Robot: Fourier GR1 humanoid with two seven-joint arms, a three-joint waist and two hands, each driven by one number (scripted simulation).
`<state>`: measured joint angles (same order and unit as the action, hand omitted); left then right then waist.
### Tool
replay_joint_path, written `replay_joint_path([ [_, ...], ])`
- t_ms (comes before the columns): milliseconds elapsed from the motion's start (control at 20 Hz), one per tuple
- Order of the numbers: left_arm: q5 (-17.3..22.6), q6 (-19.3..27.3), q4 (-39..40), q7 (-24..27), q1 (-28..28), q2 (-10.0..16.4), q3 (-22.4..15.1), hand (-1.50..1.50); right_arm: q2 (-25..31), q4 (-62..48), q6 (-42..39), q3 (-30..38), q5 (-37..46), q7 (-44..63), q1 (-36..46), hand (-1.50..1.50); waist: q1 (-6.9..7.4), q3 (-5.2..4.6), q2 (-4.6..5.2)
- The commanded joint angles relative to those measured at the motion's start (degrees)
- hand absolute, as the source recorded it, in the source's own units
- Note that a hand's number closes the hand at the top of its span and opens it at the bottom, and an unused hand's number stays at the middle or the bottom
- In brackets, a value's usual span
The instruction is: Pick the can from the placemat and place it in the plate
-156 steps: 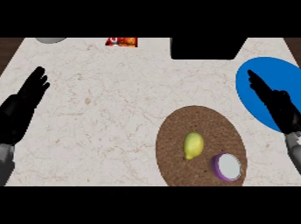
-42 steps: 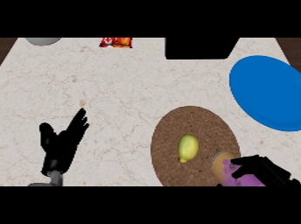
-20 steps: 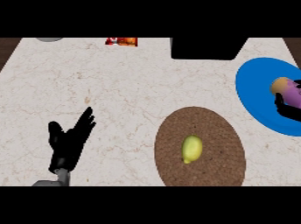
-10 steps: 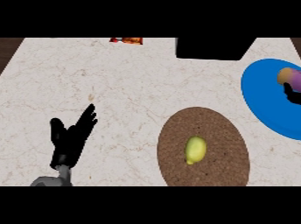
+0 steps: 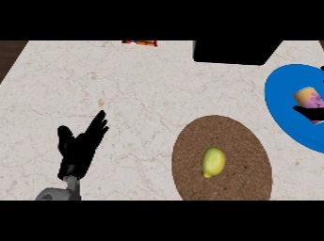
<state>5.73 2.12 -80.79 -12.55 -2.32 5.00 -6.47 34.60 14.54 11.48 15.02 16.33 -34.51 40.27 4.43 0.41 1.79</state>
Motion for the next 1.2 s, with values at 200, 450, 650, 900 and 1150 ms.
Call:
replay_joint_path([
  [200,-1.1,1.4,1.2,0.2,-1.2,-0.7,0.1,0.00,0.3,-2.2,-8.2,9.5,-9.5,-10.0,1.5,-1.50,-1.09,0.16,0.16],
  [450,1.5,-1.6,0.3,0.4,0.3,2.7,3.1,0.00,5.1,-5.5,-15.5,13.1,-12.7,-10.1,-0.4,-1.50,-1.24,0.03,-0.16],
  [650,-0.4,-0.2,1.9,1.8,1.8,-0.4,0.2,0.00,7.7,-6.8,-25.8,13.7,-13.7,-10.2,-1.8,-1.50,-1.77,0.02,-0.30],
  [900,1.0,-0.7,-1.2,-0.7,1.1,2.4,2.9,0.00,12.0,-6.9,-37.6,12.1,-12.3,-12.4,-5.5,-1.50,-1.94,0.05,-0.54],
  [1150,-0.8,1.1,3.0,1.7,-0.2,-0.3,1.7,0.00,12.0,-4.9,-40.9,9.2,-9.5,-18.6,-11.5,-1.50,-2.99,0.00,-0.63],
])
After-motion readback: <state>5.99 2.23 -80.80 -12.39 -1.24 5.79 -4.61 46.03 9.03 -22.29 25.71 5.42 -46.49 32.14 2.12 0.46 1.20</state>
